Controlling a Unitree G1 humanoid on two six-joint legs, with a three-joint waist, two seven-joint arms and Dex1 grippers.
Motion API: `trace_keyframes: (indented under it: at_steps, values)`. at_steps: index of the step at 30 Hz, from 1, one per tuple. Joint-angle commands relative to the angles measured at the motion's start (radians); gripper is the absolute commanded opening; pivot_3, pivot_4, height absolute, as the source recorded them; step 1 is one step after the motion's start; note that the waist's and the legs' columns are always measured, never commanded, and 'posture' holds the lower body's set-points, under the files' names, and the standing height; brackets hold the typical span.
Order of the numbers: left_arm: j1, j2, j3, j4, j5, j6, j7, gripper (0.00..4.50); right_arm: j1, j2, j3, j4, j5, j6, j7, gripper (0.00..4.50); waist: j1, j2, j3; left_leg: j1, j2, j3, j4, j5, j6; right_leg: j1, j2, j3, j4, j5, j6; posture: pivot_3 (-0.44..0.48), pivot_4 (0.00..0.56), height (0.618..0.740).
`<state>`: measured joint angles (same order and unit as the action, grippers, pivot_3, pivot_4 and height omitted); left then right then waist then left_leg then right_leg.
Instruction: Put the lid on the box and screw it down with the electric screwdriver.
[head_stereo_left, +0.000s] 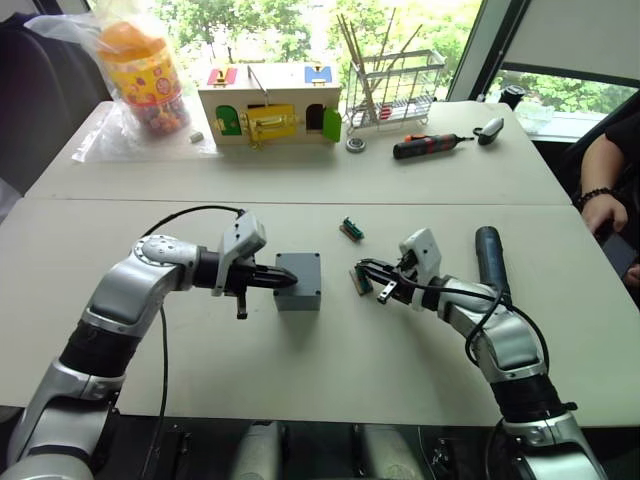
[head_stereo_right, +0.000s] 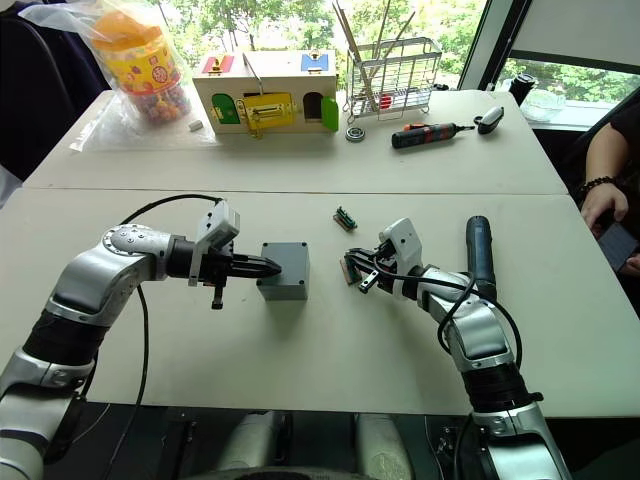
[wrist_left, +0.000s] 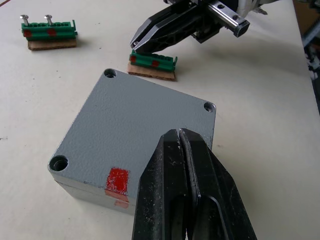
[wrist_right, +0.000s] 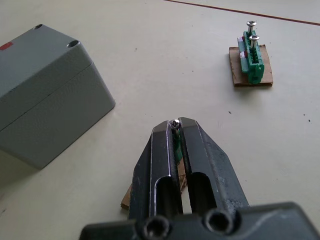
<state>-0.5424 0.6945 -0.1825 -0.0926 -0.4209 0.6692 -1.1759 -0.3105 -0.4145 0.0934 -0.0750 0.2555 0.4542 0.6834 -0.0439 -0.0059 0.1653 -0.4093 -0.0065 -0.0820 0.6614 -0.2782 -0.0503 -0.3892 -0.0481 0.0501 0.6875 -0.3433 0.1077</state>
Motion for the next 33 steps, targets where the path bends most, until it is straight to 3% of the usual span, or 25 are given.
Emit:
trace_keyframes:
  at_steps: [1, 17, 22, 33]
  values:
    - [-0.002, 0.005, 0.002, -0.009, 0.008, -0.016, 0.000, 0.00, -0.006, -0.001, -0.006, -0.021, -0.001, -0.012, -0.004, 0.02, 0.000, 0.000, 0.000, 0.000, 0.000, 0.000, 0.000, 0.000, 0.000, 0.000, 0.000, 0.000, 0.000, 0.000, 0.000, 0.000, 0.150, 0.740]
    - [-0.010, -0.004, 0.035, 0.017, -0.004, -0.010, 0.003, 0.00, -0.058, -0.045, -0.065, -0.209, 0.068, 0.102, -0.014, 0.02, 0.000, 0.000, 0.000, 0.000, 0.000, 0.000, 0.000, 0.000, 0.000, 0.000, 0.000, 0.000, 0.000, 0.000, 0.000, 0.000, 0.150, 0.740]
    - [-0.015, 0.014, 0.079, 0.039, -0.020, 0.002, 0.011, 0.00, -0.123, 0.009, -0.016, -0.237, 0.100, 0.141, -0.016, 0.02, -0.002, 0.000, 0.000, 0.000, 0.000, 0.000, 0.000, 0.000, 0.000, 0.000, 0.000, 0.000, 0.000, 0.000, 0.000, 0.000, 0.150, 0.740]
    - [0.008, 0.063, 0.152, 0.050, -0.033, 0.005, 0.015, 0.00, -0.156, 0.092, 0.105, -0.128, 0.054, 0.072, -0.001, 0.02, 0.000, 0.000, 0.000, 0.000, 0.000, 0.000, 0.000, 0.000, -0.001, 0.000, -0.001, 0.000, 0.000, 0.000, 0.000, 0.000, 0.150, 0.740]
